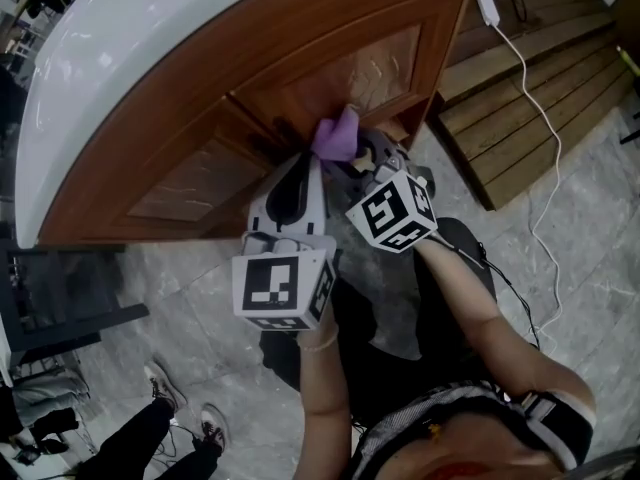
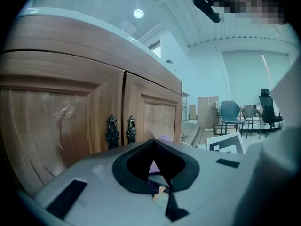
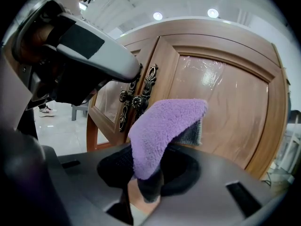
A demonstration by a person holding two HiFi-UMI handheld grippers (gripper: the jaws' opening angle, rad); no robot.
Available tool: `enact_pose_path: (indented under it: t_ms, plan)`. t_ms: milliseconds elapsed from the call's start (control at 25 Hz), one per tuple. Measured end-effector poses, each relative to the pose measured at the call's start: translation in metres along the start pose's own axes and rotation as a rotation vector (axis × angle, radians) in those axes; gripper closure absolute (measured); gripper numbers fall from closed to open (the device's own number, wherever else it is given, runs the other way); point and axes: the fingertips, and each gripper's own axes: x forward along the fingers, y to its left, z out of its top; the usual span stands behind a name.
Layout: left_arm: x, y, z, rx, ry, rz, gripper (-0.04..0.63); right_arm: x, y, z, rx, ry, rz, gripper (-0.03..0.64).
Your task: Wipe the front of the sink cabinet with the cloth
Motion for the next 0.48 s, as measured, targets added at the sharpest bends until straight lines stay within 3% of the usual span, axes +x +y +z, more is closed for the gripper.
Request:
enact_pose_path:
  t_ms: [480]
  plan:
    - [0.007,-0.008,-0.002,0.014,0.009,-0.019,0.595,-0.006,-0.022,-0.013,0.019,0.018,-0.038,0.448]
